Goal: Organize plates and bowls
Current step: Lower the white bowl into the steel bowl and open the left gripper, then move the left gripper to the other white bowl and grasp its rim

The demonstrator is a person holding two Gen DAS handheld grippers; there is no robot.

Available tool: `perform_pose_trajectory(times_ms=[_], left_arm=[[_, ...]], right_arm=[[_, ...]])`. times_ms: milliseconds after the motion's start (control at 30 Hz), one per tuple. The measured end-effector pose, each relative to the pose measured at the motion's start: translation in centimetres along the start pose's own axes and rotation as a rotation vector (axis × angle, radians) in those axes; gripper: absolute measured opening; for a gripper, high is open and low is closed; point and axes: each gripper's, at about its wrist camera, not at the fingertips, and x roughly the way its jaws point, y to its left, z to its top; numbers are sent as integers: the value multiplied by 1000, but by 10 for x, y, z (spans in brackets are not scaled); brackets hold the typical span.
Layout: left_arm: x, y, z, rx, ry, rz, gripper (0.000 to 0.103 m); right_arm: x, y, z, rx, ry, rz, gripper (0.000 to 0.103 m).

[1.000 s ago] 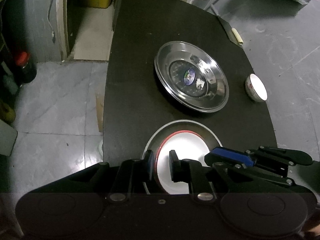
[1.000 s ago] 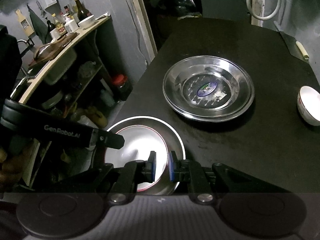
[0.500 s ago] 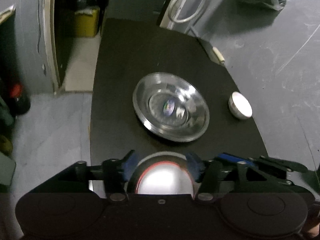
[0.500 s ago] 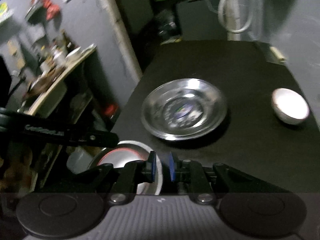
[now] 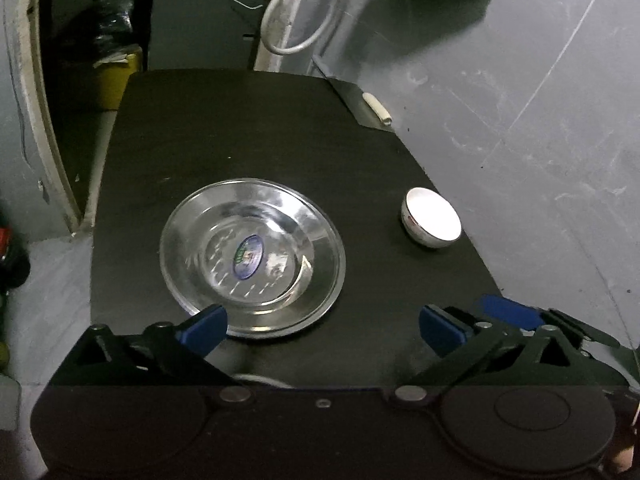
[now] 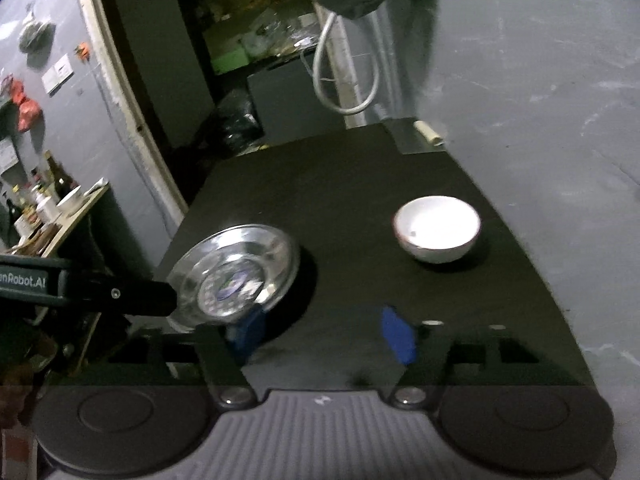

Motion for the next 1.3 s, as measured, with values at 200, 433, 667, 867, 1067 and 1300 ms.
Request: perform_pose_trajectory(times_ms=[200,433,667,867,1067,1300], left_arm=[[26,-21,18,49,-1,53,102],[48,-44,53,82,-95,25,102],[104,-76,90,229,-46,44,102],[154,-102,111,337,63,37,102],[187,-116,117,424,117,69,102],[196,-105,115,358,147,83,100]], right_arm=[[6,-26,3,65,2,-2,101],[19,-48,15,80,-22,-41,103],[50,-70,25,160,-36,-149,103],[74,-83,29,227,-58,-164,103],[96,-91,32,301,-62,-220,102],[110,-92,39,292,-70,-264,93]])
